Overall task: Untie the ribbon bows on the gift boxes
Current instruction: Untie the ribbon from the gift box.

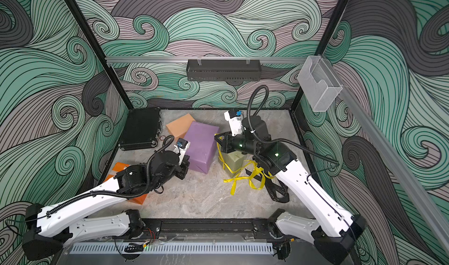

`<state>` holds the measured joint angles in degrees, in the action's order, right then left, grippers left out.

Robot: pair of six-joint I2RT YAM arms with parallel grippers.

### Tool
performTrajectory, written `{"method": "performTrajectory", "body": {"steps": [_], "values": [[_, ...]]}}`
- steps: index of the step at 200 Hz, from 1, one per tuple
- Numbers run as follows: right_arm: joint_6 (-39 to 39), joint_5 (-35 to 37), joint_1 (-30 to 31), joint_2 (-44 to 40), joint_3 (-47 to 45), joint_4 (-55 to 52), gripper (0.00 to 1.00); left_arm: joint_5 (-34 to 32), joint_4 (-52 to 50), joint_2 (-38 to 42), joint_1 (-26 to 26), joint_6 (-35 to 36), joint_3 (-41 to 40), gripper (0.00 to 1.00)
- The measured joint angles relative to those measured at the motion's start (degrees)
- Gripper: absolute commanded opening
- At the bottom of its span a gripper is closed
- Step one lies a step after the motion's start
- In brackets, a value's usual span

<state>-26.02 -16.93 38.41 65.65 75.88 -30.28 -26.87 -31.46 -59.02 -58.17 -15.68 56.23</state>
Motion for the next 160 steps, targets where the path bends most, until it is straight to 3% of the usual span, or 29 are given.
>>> {"method": "performTrajectory", "body": {"steps": [84, 160], "values": [[-1.1, -0.1, 0.7, 1.4, -0.2, -0.8, 0.00, 0.2, -0.7, -0.9, 0.3, -0.1, 0.0, 0.08], [-4.7, -1.3, 7.4, 1.1, -8.4, 0.5, 0.02, 0.5, -0.8, -2.0, 0.7, -0.3, 0.0, 0.07]]}}
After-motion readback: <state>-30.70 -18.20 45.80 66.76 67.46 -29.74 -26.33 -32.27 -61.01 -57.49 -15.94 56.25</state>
